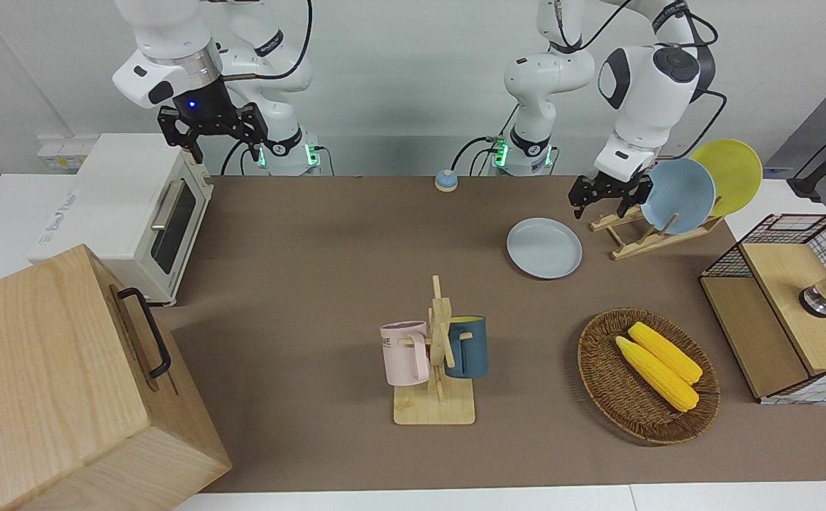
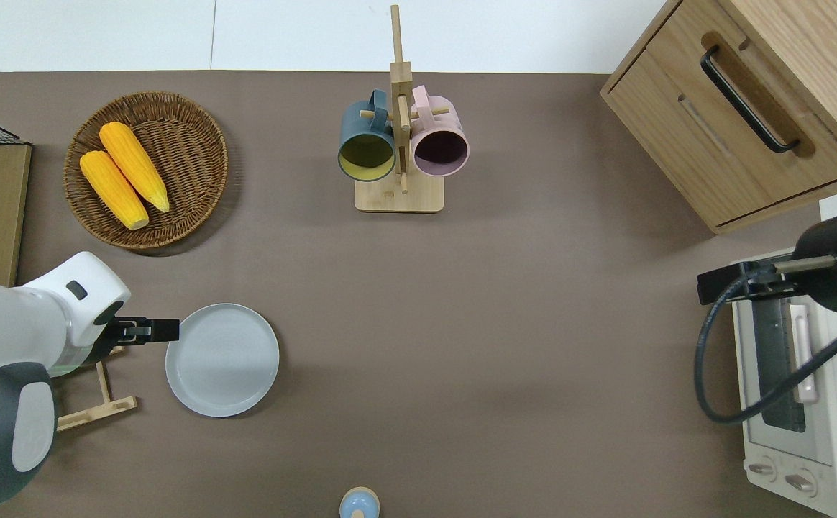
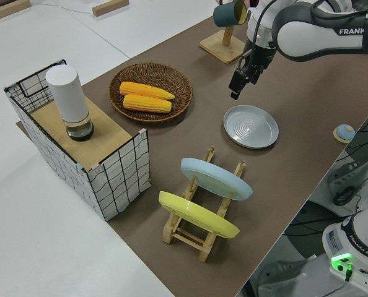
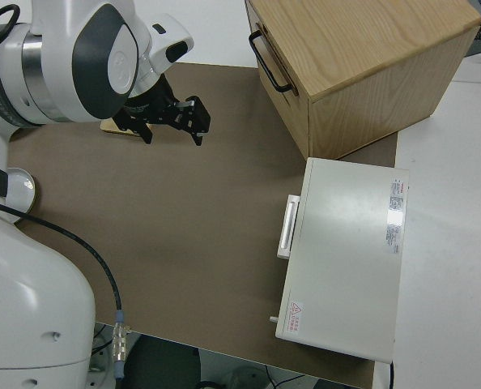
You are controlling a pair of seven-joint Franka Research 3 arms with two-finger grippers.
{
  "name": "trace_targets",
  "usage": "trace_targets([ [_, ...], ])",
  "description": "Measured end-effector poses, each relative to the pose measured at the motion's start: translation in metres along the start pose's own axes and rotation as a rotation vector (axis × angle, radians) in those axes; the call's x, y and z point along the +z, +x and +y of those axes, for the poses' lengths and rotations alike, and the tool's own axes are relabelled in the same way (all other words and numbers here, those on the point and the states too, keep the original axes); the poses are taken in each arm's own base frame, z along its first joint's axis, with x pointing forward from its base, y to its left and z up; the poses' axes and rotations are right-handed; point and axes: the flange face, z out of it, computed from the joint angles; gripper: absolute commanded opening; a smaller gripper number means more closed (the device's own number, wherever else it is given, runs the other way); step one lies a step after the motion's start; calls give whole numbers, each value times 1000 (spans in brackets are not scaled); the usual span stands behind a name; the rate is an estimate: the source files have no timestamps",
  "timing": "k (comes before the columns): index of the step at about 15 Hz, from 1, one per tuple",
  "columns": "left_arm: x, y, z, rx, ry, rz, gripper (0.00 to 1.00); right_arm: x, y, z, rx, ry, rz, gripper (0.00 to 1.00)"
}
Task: Pick gray plate from table and place it on lower plate rack with left arm
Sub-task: 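Move the left gripper toward the near edge of the gray plate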
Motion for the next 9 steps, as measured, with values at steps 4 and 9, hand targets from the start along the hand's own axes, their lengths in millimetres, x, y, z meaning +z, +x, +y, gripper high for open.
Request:
trace_targets([
  [4, 28, -11, -2, -5, 3, 9, 993, 0, 0, 0, 0, 0, 0, 990],
  [9, 53, -24, -5, -11, 7, 26, 995, 0, 0, 0, 0, 0, 0, 990],
])
